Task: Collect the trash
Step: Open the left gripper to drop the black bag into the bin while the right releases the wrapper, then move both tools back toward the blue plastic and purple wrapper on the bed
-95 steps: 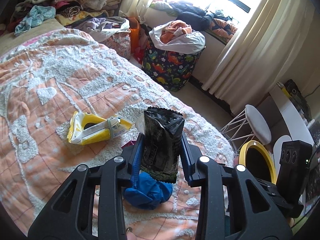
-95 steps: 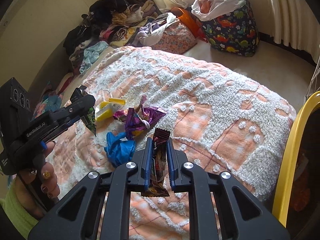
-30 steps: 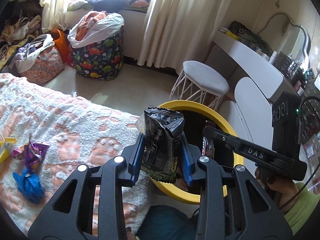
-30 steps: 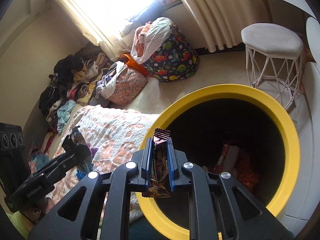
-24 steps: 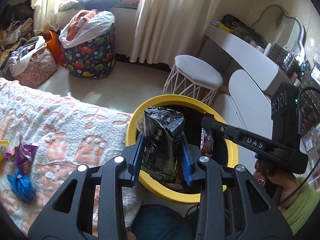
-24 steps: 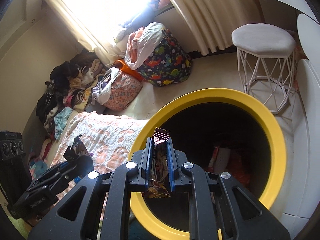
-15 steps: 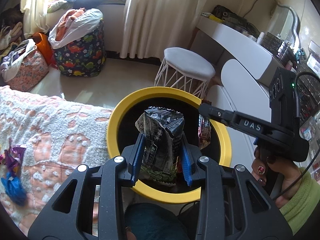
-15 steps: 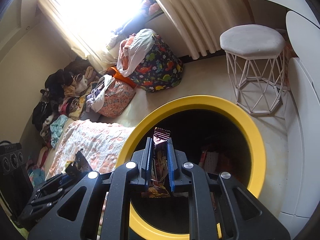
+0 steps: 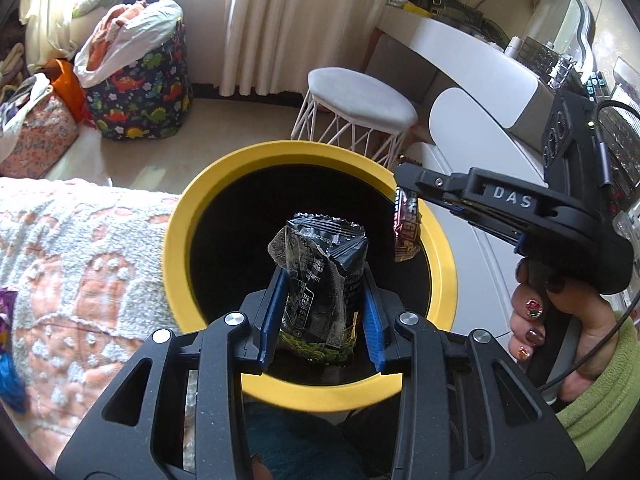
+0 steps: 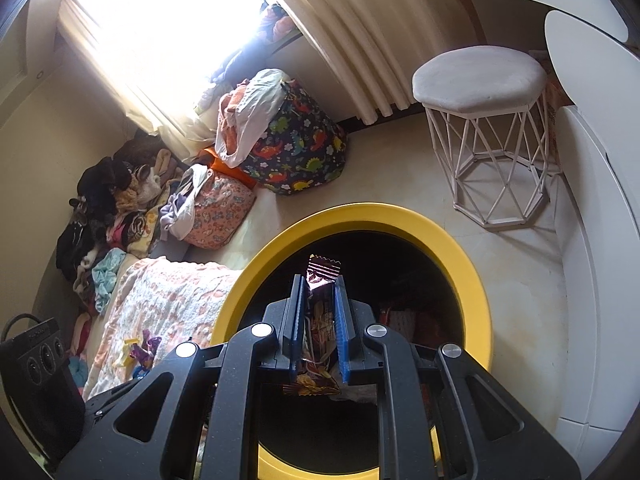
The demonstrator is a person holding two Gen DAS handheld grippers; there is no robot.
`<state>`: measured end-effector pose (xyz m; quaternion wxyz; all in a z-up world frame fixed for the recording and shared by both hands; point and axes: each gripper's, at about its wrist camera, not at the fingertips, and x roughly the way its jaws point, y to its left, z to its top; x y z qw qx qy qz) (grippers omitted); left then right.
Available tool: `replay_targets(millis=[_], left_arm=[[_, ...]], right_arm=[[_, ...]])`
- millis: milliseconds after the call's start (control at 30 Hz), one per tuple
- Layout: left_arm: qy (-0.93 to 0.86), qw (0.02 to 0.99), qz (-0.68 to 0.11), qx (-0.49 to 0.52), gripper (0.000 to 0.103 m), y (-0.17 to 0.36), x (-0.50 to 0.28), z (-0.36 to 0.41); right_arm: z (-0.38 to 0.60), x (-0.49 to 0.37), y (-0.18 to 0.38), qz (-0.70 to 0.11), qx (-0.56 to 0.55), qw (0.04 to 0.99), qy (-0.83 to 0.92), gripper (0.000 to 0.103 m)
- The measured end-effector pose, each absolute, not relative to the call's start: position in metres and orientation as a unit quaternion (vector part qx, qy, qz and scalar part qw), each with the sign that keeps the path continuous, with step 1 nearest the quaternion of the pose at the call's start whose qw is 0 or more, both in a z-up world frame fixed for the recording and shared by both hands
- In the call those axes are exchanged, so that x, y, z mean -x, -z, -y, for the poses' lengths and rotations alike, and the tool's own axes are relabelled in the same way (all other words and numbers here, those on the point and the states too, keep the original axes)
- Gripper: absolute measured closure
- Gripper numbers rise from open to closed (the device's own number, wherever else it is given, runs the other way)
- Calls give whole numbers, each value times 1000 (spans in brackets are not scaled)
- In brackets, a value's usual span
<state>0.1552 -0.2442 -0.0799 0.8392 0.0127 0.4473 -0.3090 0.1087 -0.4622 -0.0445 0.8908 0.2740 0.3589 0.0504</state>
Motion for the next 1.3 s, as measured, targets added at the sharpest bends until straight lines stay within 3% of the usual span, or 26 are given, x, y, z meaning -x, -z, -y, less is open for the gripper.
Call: replay_targets(millis=[200,267,367,467,533,567,667,833,1300], left_arm=[[312,837,-450,-12,74,86,-159,251],[312,838,-448,-13,68,86,-159,252],[307,840,-447,-14,59,87,-159,250],[297,847,-441,-15,37,85,-157,246],[289,853,-434,-13,15,82,-156,241],[285,857,-429,-11,12,80,-156,237],[268,867,-420,-11,11,76,-155,228],[247,881,-403,-8,11,67,-155,213],[200,905,-376,15,11,51,-154,163]], right_arm=[[467,-109,47,-358,-281,889,-42,87],[468,-109,47,-357,-284,889,-40,85],[468,-108,45,-354,-288,889,-40,71],[466,-108,44,-353,-286,890,-40,61],[466,-109,43,-353,-284,891,-37,55],[464,-108,42,-352,-281,892,-34,50],[460,-107,37,-347,-272,897,-28,37],[452,-105,30,-339,-248,907,-24,26],[408,-107,15,-335,-202,918,-63,21]])
